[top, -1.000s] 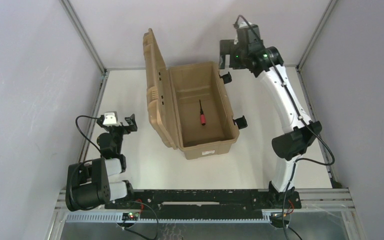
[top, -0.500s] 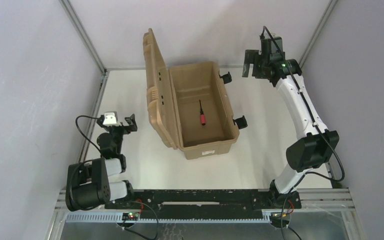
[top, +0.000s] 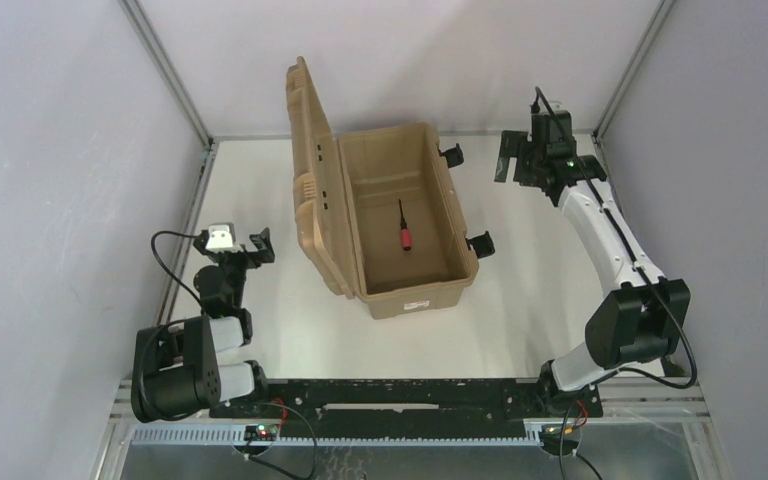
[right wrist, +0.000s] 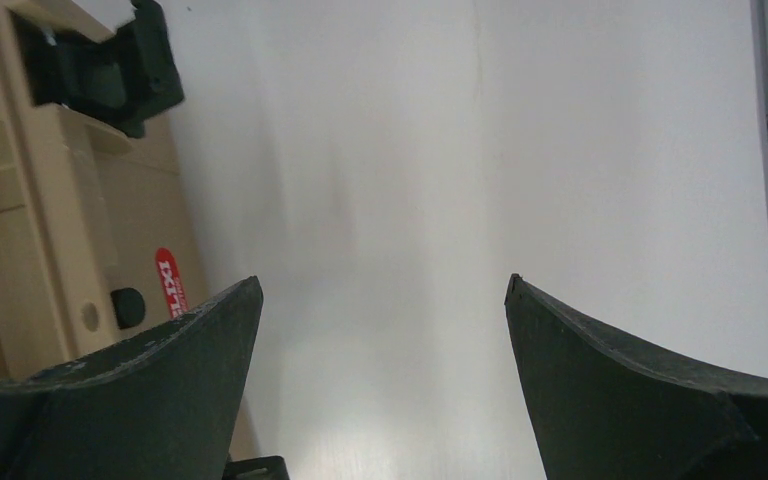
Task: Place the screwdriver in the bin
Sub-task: Reset both arms
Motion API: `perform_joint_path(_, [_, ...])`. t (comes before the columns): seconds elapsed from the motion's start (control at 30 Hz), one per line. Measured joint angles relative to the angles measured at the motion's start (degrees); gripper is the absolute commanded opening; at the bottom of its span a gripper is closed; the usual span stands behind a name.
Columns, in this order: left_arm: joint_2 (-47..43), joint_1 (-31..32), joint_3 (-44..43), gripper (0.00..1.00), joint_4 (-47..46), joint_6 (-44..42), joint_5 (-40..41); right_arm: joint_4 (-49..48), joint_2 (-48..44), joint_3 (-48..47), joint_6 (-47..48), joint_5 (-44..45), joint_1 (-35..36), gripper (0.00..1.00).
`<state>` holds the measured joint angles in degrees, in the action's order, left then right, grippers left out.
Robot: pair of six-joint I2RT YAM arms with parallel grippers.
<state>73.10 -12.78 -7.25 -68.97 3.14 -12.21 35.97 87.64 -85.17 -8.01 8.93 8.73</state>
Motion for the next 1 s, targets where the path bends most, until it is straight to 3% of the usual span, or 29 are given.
perform_joint_path(0.47, [0.0,0.0,0.0,1.0,0.0,0.0,0.0,-7.5,-0.8,13.2,-0.2,-1.2,-0.8,1.0])
perform_joint_path(1.0, [0.0,0.0,0.0,1.0,0.0,0.0,0.0,-11.3,-0.8,17.6,-0.2,-3.6,-1.7,1.0])
